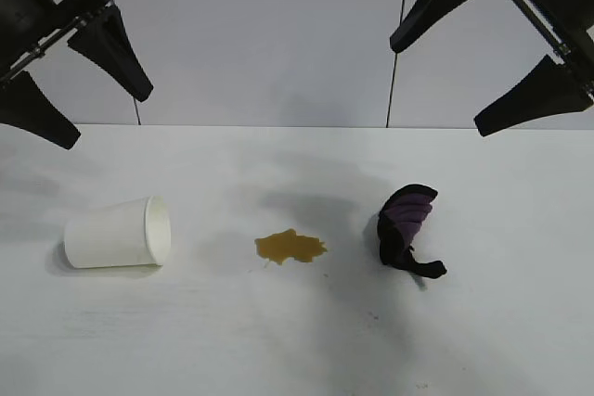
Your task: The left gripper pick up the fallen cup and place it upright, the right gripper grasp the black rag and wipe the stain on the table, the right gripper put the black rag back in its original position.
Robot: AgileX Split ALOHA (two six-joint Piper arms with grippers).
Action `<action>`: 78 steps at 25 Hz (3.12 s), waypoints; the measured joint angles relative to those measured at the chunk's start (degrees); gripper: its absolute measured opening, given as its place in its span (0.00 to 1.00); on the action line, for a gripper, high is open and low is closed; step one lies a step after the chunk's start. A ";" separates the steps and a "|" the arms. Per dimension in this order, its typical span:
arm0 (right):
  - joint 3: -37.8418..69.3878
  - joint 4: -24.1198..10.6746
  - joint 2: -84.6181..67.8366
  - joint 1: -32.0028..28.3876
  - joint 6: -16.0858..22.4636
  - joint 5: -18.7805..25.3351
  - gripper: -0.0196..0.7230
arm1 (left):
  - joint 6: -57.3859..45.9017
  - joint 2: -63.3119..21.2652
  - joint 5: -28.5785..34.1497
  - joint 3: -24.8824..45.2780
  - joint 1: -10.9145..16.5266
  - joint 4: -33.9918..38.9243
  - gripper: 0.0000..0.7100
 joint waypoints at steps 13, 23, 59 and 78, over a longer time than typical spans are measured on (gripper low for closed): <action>0.00 0.00 0.00 0.00 0.00 -0.06 0.96 | 0.00 0.00 0.00 0.00 0.00 0.00 0.92; 0.00 0.00 0.00 0.00 0.00 -0.06 0.96 | 0.00 0.00 -0.05 0.00 0.00 0.00 0.92; -0.21 0.17 0.00 0.00 0.00 -0.06 0.96 | 48.58 -2.69 6.98 -13.04 -13.38 23.68 0.92; -0.21 0.17 0.00 0.00 0.00 -0.12 0.96 | 34.01 11.19 3.83 -13.04 -24.85 48.84 0.92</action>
